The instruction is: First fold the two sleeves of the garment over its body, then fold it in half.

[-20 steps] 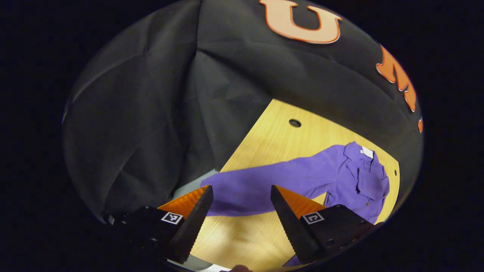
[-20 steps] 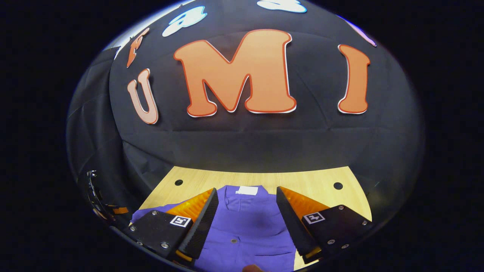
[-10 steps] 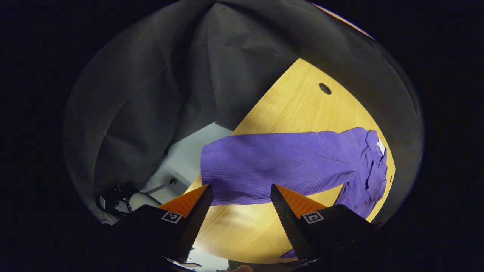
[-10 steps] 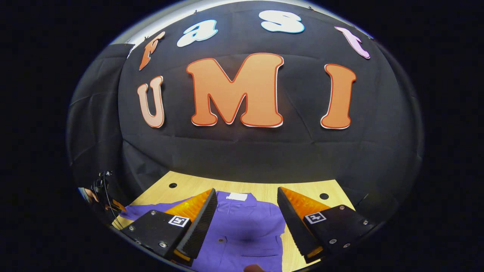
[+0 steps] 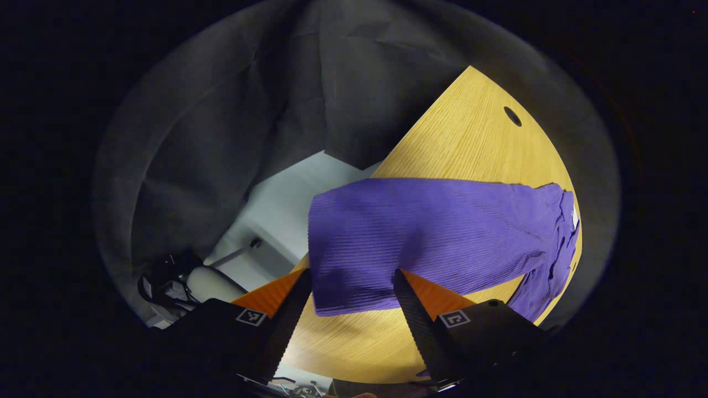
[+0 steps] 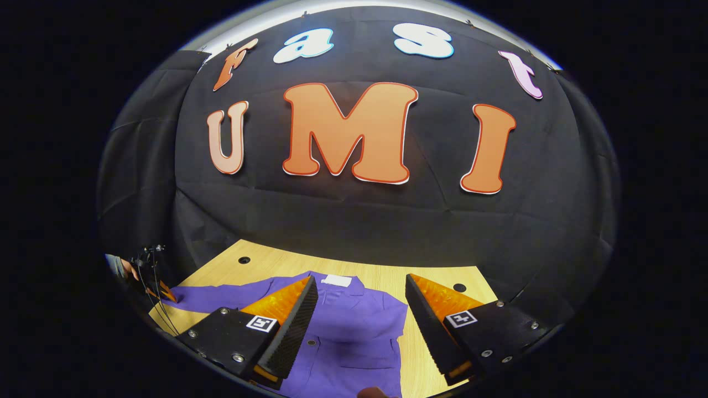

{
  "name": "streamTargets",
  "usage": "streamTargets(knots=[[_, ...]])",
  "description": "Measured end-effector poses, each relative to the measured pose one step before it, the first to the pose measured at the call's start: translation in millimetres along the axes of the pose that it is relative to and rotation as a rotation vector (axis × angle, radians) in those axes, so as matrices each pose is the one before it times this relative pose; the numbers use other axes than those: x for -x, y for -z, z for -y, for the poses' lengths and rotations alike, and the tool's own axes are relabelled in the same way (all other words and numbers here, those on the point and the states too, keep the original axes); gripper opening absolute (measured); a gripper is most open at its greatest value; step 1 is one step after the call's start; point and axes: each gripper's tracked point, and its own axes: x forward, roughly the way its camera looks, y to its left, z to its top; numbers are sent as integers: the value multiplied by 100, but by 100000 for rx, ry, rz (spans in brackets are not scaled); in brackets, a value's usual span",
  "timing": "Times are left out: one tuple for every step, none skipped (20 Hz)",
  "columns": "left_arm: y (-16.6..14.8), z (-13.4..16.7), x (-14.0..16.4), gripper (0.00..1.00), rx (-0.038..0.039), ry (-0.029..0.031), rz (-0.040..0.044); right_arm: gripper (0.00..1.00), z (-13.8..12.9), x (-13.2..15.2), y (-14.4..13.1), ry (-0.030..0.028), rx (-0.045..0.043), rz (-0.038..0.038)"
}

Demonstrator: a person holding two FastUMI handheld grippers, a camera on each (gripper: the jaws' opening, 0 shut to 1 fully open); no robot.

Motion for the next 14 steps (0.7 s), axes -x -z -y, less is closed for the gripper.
streamTargets(knots=[[-135, -363, -106, 91, -928, -2357, -864, 95, 24, 21, 156, 220, 204, -649], [485, -940, -410, 89, -214, -4726, -2205, 95, 62, 148, 49, -352, 91, -275], [-364, 198, 405, 77, -169, 336, -474, 95, 21, -14, -21, -255, 62, -189], [363, 616, -519, 66, -1245, 401, -1250, 95, 125, -4, -113, -248, 79, 340], [-201, 949, 25, 48, 802, 1150, 413, 95, 70, 33, -273, -761, -18, 541], [9, 437, 82, 31, -568, -1599, 160, 95, 244, -33, -256, -327, -264, 511], [-83, 153, 92, 14, -1832, -815, 863, 95, 18, -108, -75, -1140, -581, 305], [-136, -202, -178, 14, -898, -16, 1403, 95, 339, -63, -144, -140, -460, 129], [-81, -24, 410, 11, -1173, 410, 702, 95, 136, 100, -297, -955, -195, 653], [-224, 472, 352, 9, 99, 904, 1163, 95, 476, 119, -170, 195, 547, 339], [-372, 577, 712, 8, -782, 351, 1654, 95, 460, 101, 2, -84, 1056, 483], [-244, 786, 736, 9, -1543, 407, 2254, 95, 528, 127, -11, 680, 1396, 280], [-317, 738, 1008, 9, -1593, 235, 2055, 95, 442, 106, 71, 160, 1251, 360], [-312, 870, 1030, 9, -2205, 689, 2594, 95, 314, 170, 104, -88, 781, 25]])
